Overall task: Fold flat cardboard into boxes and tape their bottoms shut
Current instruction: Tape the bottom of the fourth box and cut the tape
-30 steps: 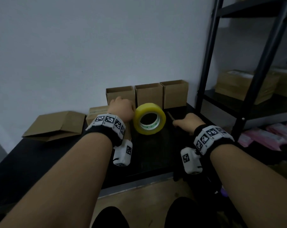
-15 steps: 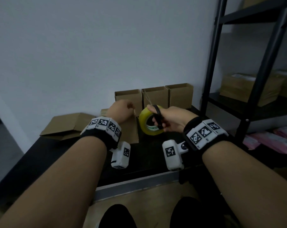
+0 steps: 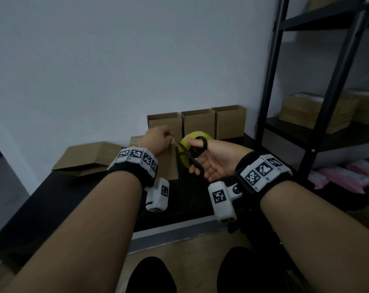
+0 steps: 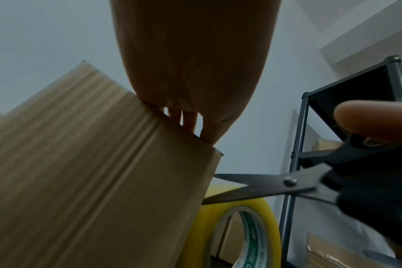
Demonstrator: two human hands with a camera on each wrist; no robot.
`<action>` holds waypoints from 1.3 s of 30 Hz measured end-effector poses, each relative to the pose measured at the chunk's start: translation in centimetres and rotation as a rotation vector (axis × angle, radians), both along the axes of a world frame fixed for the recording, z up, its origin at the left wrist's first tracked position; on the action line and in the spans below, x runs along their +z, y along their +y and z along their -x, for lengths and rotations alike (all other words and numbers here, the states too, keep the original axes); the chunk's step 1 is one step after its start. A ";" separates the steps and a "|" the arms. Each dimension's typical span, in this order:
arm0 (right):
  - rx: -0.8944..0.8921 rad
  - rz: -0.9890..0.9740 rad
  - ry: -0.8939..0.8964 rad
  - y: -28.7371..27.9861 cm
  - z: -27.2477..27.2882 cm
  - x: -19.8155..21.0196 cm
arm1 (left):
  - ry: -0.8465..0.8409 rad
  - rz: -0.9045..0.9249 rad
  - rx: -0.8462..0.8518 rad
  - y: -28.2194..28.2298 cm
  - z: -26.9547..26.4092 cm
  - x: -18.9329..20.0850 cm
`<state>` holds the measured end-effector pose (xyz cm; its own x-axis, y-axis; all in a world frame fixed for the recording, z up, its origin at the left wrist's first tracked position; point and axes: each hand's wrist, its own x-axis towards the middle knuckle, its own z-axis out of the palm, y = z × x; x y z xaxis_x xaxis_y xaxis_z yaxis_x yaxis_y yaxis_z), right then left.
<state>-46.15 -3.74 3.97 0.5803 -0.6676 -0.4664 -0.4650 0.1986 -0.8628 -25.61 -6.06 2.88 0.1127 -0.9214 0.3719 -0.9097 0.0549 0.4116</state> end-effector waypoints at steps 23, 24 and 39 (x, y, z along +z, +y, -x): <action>-0.285 -0.059 -0.255 -1.4 -3.1 -1.2 | 0.037 -0.001 -0.030 -0.1 -0.6 0.0; -0.285 -0.055 -0.264 -1.4 -3.0 -1.2 | 0.039 0.001 -0.029 -0.1 -0.6 0.0; -0.301 -0.127 -0.303 -1.9 -2.0 -1.8 | 0.046 -0.015 -0.058 -0.2 -1.0 0.0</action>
<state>-44.15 -5.66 2.21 0.4920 -0.7762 -0.3942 -0.1002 0.3993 -0.9113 -24.56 -6.22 2.90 0.0752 -0.9324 0.3535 -0.8853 0.1007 0.4539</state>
